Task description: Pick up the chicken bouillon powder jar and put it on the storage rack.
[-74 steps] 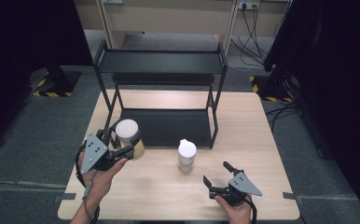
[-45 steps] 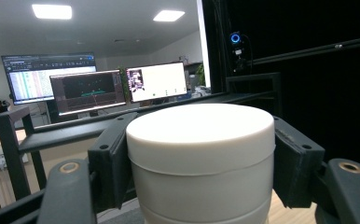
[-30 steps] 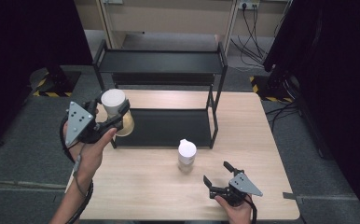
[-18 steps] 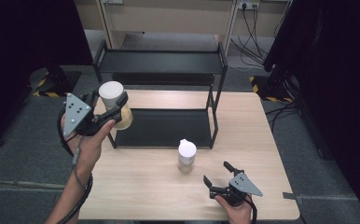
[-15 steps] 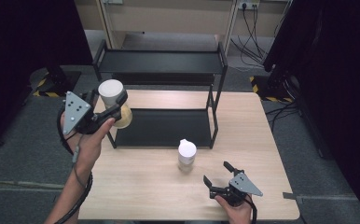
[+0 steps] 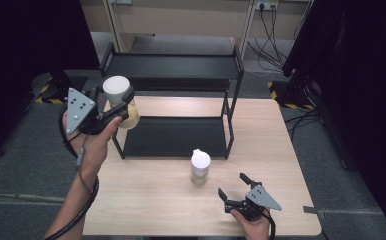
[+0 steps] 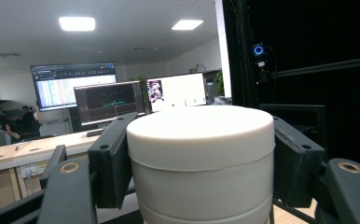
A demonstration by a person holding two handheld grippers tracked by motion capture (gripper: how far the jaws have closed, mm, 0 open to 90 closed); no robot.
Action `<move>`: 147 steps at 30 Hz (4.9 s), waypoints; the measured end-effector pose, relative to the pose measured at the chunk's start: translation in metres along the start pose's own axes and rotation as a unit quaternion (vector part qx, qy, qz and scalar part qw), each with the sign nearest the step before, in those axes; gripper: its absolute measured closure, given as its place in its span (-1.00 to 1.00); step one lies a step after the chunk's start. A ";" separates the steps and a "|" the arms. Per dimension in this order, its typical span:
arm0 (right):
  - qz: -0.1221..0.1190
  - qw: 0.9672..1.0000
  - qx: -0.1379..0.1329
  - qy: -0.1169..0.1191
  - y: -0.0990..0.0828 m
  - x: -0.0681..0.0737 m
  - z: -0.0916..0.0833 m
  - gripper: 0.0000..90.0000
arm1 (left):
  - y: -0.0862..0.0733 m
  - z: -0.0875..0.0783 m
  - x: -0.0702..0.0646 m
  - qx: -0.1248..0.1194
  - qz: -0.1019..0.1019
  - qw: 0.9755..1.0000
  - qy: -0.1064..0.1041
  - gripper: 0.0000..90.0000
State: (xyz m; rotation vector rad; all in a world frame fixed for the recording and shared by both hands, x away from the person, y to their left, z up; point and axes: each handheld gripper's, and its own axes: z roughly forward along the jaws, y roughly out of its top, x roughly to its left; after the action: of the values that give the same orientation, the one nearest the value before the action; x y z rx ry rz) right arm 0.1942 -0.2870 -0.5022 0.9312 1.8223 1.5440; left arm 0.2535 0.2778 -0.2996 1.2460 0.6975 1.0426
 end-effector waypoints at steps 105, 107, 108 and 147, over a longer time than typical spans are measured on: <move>-0.001 1.000 -0.004 0.001 -0.001 0.000 -0.001 -0.90 | 0.049 0.111 0.038 0.019 -0.001 0.997 0.075 -0.28; -0.001 1.000 -0.005 0.001 -0.002 0.000 -0.001 -0.90 | 0.048 0.112 0.039 0.018 -0.002 0.997 0.076 -0.28; -0.001 1.000 -0.004 0.001 -0.002 0.000 -0.001 -0.90 | 0.049 0.113 0.039 0.019 -0.001 0.997 0.077 -0.28; -0.003 1.000 -0.005 0.003 -0.002 -0.001 -0.001 -0.90 | 0.033 0.147 0.054 0.043 -0.013 0.996 0.078 -0.30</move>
State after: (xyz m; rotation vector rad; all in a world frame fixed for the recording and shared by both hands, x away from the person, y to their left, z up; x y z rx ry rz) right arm 0.1940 -0.2882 -0.5039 0.9172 1.8188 1.5527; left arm 0.3969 0.2659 -0.2294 1.2352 0.8839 1.1058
